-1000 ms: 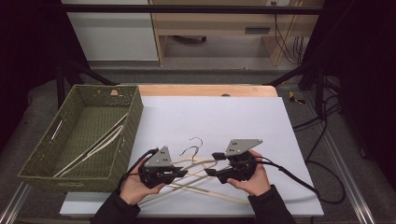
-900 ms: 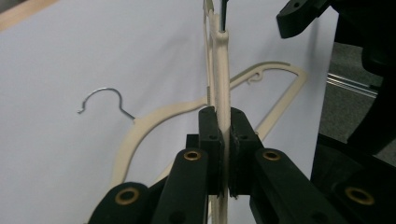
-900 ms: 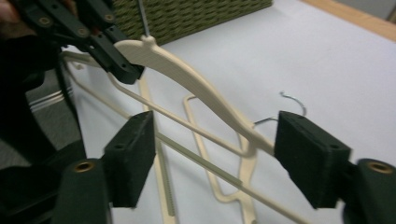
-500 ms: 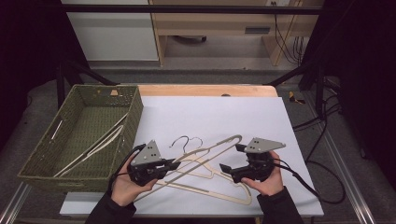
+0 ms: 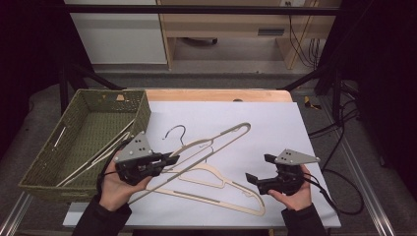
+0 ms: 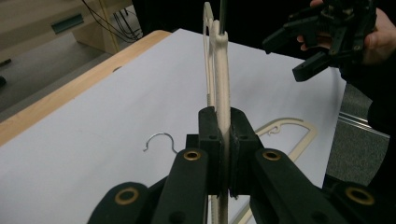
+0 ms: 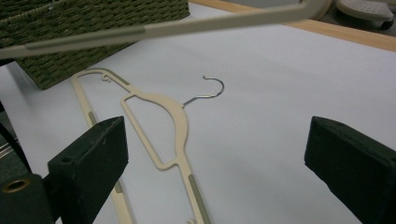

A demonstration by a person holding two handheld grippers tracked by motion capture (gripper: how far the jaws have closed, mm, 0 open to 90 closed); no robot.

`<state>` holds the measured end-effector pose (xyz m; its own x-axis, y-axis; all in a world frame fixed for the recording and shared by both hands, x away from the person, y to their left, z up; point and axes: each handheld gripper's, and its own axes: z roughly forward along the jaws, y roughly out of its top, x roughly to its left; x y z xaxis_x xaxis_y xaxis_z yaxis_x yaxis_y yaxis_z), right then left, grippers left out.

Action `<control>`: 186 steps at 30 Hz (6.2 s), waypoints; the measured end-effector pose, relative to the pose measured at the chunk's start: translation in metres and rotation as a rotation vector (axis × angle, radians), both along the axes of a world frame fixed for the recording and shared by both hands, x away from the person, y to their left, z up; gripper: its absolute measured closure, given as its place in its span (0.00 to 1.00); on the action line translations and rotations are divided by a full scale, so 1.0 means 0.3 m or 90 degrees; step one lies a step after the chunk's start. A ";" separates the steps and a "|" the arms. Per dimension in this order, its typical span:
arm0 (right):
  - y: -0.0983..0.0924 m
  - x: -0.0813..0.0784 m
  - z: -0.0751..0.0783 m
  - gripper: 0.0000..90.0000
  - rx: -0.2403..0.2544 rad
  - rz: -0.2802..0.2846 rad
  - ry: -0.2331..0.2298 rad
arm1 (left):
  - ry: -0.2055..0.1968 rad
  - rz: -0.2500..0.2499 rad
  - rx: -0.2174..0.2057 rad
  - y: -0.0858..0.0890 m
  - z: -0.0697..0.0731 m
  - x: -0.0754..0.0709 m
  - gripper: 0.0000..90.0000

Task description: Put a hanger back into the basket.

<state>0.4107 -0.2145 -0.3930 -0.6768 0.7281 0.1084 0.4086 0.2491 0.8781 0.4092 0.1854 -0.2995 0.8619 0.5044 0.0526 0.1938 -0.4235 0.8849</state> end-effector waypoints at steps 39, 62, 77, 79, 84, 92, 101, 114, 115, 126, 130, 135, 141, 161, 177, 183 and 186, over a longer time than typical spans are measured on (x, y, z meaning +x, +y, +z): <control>-0.075 -0.024 0.005 0.07 0.009 -0.047 -0.021 | -0.047 0.217 0.066 0.567 0.107 0.197 0.96; -0.070 -0.020 -0.002 0.08 0.005 -0.050 -0.016 | -0.018 0.282 0.095 0.786 -0.049 0.239 0.96; -0.070 -0.020 -0.003 0.08 0.011 -0.044 -0.020 | 0.031 0.308 0.133 0.754 -0.252 0.265 0.95; -0.069 -0.020 -0.003 0.08 0.011 -0.046 -0.021 | 0.037 0.306 0.125 0.753 -0.264 0.262 0.95; -0.068 -0.020 -0.005 0.08 0.007 -0.043 -0.019 | 0.053 0.289 0.113 0.748 -0.287 0.245 0.92; -0.065 -0.021 -0.006 0.08 0.008 -0.043 -0.018 | 0.094 0.270 0.150 0.692 -0.305 0.238 0.83; -0.062 -0.020 -0.008 0.09 0.005 -0.039 -0.018 | 0.085 0.246 0.192 0.659 -0.315 0.237 0.59; -0.053 -0.019 -0.008 0.10 0.010 -0.037 -0.020 | 0.031 0.244 0.065 0.627 -0.208 0.183 0.25; -0.052 -0.019 -0.008 0.10 0.009 -0.036 -0.020 | 0.022 0.247 0.060 0.623 -0.198 0.175 0.23; -0.033 -0.012 -0.013 0.10 0.007 -0.027 -0.016 | -0.043 0.253 -0.023 0.567 -0.107 0.102 0.16; -0.028 -0.011 -0.011 0.10 0.009 -0.026 -0.016 | -0.062 0.234 -0.040 0.518 -0.073 0.065 0.15; -0.015 -0.007 -0.010 0.11 0.012 -0.019 -0.016 | -0.073 0.209 -0.066 0.426 -0.062 0.040 0.15; 0.003 0.003 -0.022 0.12 0.010 -0.009 -0.006 | -0.064 0.175 -0.090 0.298 -0.108 0.032 0.15; 0.086 0.060 -0.124 0.32 -0.081 0.053 0.045 | 0.016 0.113 -0.043 0.074 -0.307 0.048 0.15; 0.163 0.104 -0.255 0.60 -0.183 0.098 0.102 | 0.041 0.105 -0.013 0.040 -0.373 0.067 0.14; 0.170 0.104 -0.273 0.69 -0.208 0.120 0.102 | 0.052 0.092 -0.009 0.027 -0.382 0.070 0.14; 0.171 0.100 -0.274 0.75 -0.210 0.130 0.098 | 0.057 0.090 -0.006 0.022 -0.386 0.071 0.14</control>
